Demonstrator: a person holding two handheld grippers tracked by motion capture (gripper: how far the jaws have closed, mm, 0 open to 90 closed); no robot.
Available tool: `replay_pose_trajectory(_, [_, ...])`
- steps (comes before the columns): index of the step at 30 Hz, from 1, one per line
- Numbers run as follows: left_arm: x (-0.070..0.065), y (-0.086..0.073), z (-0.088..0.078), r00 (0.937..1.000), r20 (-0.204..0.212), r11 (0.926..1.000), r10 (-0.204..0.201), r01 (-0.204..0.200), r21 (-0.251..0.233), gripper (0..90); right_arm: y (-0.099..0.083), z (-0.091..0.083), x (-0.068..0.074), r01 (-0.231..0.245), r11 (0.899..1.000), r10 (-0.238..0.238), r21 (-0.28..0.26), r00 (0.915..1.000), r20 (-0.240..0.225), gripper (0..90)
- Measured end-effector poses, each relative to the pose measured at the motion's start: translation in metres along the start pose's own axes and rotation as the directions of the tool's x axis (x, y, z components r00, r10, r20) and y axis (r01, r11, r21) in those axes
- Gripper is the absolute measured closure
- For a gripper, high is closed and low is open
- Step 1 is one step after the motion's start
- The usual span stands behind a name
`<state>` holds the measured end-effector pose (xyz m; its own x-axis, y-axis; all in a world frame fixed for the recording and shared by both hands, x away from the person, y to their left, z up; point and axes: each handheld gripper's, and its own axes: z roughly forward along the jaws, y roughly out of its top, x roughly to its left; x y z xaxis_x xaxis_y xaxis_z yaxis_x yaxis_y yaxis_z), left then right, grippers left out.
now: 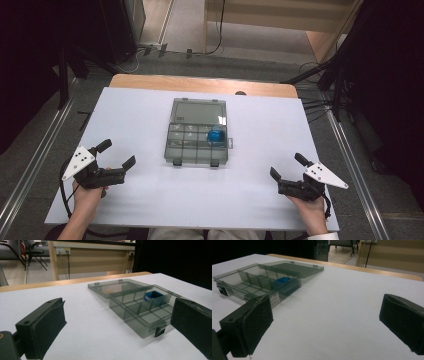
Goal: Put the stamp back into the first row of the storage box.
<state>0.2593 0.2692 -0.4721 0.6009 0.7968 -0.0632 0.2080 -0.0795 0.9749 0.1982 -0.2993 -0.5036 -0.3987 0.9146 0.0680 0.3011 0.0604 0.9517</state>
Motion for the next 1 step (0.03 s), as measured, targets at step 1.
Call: replay_pose_trajectory(1, [-0.0001, 0.0001, 0.0001, 1.0, 0.0, 1.0, -0.001, 0.001, -0.002, 0.0, 0.0, -0.0002, 0.0005, 0.01, 1.0, -0.01, 0.001, 0.9999, 0.003, 0.0])
